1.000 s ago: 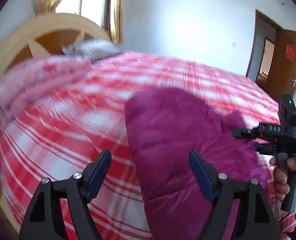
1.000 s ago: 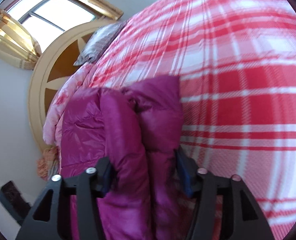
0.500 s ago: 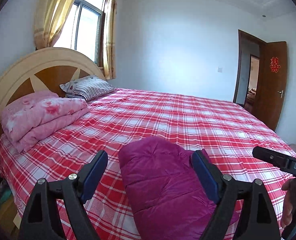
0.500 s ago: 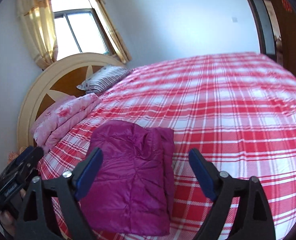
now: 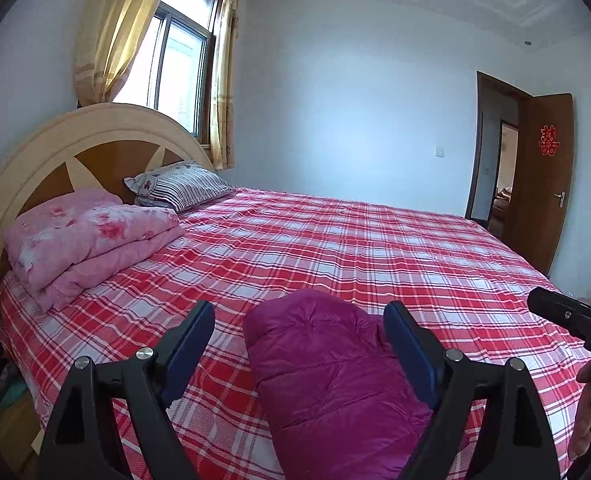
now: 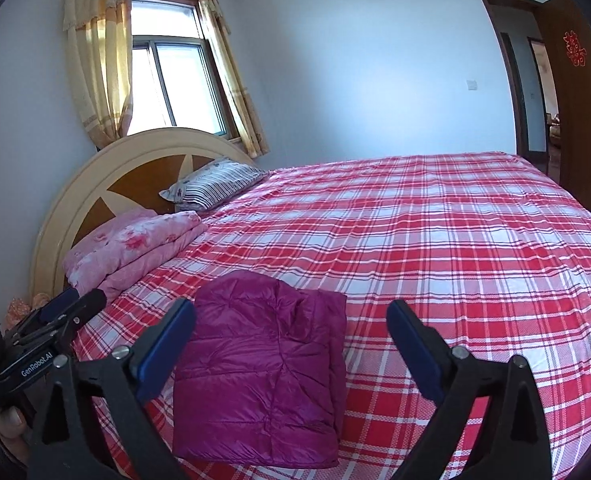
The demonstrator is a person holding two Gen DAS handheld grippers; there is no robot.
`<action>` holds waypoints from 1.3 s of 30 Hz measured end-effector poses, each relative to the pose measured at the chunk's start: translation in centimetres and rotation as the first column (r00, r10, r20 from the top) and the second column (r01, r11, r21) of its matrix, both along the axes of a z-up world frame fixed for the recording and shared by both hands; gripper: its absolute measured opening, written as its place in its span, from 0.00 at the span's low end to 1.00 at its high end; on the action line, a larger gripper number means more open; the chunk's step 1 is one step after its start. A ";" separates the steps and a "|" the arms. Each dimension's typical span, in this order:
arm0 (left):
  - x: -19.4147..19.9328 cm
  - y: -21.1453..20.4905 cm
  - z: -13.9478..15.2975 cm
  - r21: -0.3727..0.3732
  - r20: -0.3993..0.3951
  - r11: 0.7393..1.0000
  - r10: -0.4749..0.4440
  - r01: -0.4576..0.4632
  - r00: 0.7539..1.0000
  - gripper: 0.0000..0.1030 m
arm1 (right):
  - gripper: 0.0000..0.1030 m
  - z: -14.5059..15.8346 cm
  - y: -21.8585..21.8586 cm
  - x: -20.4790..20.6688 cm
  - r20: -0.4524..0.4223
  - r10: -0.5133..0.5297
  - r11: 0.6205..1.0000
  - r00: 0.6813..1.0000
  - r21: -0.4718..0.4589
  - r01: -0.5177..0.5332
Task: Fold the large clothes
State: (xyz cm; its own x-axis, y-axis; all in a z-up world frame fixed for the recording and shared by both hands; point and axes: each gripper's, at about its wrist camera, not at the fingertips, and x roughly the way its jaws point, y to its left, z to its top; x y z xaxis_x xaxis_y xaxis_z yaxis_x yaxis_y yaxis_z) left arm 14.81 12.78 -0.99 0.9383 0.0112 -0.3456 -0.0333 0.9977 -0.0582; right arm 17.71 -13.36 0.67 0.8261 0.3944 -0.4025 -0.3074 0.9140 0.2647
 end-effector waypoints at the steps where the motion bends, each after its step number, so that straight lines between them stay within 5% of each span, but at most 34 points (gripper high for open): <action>1: 0.0 0.0 0.0 -0.001 0.000 1.000 -0.001 0.001 1.000 0.84 | 0.96 0.1 0.0 -0.1 0.003 -0.003 1.000 1.000 -0.002 0.003; 39: -0.1 -0.4 0.0 -0.012 -0.030 1.000 -0.005 0.004 1.000 0.85 | 1.00 0.8 -0.2 -1.2 0.045 -0.013 1.000 0.999 -0.006 0.013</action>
